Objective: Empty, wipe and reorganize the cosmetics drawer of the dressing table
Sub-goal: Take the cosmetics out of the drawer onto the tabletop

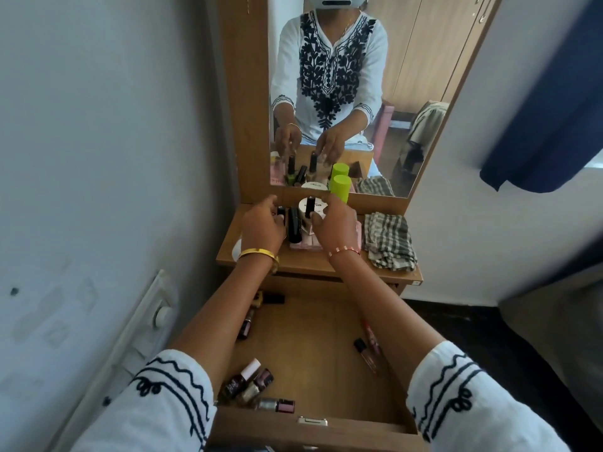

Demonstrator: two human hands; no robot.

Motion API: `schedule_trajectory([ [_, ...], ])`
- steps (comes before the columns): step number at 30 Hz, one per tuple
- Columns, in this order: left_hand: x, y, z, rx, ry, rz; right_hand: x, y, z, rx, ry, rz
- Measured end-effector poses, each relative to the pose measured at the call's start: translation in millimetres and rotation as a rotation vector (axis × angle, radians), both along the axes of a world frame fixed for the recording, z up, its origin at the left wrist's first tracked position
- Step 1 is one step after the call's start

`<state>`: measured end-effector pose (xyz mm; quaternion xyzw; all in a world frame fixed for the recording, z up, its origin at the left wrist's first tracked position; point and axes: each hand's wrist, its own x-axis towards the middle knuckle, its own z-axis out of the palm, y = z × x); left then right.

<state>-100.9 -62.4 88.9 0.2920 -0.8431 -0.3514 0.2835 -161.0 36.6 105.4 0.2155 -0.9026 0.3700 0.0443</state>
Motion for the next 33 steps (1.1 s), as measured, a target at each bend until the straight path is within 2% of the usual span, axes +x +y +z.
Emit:
schedule_trajectory([
  [4, 32, 15, -4, 0.073, 0.142, 0.004, 33, 17, -3, -0.086, 0.044, -0.014],
  [6, 56, 26, -10, 0.112, 0.161, 0.051, 49, 23, -19, -0.118, -0.004, 0.047],
  [9, 90, 39, -32, 0.227, 0.149, 0.117, 66, 29, -55, -0.029, -0.184, 0.163],
  [12, 110, 42, -63, 0.332, 0.021, 0.116, 76, 32, -89, 0.131, -0.324, 0.274],
  [15, 116, 37, -86, 0.250, -0.218, 0.069, 78, 27, -109, 0.329, -0.334, 0.355],
  [18, 112, 34, -94, 0.079, -0.425, 0.005, 73, 14, -120, 0.503, -0.244, 0.435],
  [22, 99, 37, -88, -0.152, -0.755, -0.089, 63, -5, -126, 0.607, -0.198, 0.469],
  [28, 88, 31, -107, -0.243, -0.844, -0.124, 57, -15, -140, 0.729, -0.110, 0.504],
  [33, 84, 31, -120, -0.215, -0.839, -0.109, 54, -10, -147, 0.696, -0.047, 0.466],
])
